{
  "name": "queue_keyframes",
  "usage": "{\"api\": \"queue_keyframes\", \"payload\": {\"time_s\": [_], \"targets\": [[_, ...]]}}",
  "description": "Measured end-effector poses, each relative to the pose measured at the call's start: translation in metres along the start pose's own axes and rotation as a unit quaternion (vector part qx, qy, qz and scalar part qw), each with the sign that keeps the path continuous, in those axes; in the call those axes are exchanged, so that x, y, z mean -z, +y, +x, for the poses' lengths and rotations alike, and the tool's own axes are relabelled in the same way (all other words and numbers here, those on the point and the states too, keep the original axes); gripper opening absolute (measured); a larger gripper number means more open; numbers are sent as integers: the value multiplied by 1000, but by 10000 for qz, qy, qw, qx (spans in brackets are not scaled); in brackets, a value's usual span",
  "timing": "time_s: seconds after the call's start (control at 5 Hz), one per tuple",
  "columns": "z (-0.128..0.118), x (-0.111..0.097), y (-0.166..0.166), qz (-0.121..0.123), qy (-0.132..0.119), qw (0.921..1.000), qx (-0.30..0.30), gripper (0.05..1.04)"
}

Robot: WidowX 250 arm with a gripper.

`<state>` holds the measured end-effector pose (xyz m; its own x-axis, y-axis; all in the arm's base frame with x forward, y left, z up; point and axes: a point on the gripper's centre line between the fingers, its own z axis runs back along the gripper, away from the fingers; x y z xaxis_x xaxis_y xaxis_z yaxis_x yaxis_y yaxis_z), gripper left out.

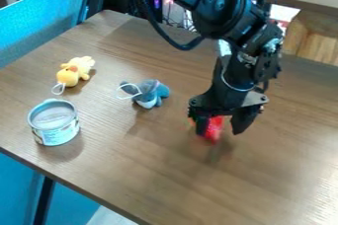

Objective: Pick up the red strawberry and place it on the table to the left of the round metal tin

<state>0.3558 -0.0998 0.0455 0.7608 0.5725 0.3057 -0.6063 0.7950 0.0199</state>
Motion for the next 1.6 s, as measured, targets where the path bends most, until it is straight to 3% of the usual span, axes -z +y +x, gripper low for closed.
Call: {"api": "queue_keyframes", "payload": {"time_s": [0.6,1.0,1.2,1.4,1.6], "targets": [[11,22,6,391,114,9988,-279,1001],[15,23,2,464,110,9987,-204,845],[7,19,12,459,215,9985,229,845],[8,-12,30,117,383,9934,1074,845],[8,-35,50,144,495,9843,1686,845]]}}
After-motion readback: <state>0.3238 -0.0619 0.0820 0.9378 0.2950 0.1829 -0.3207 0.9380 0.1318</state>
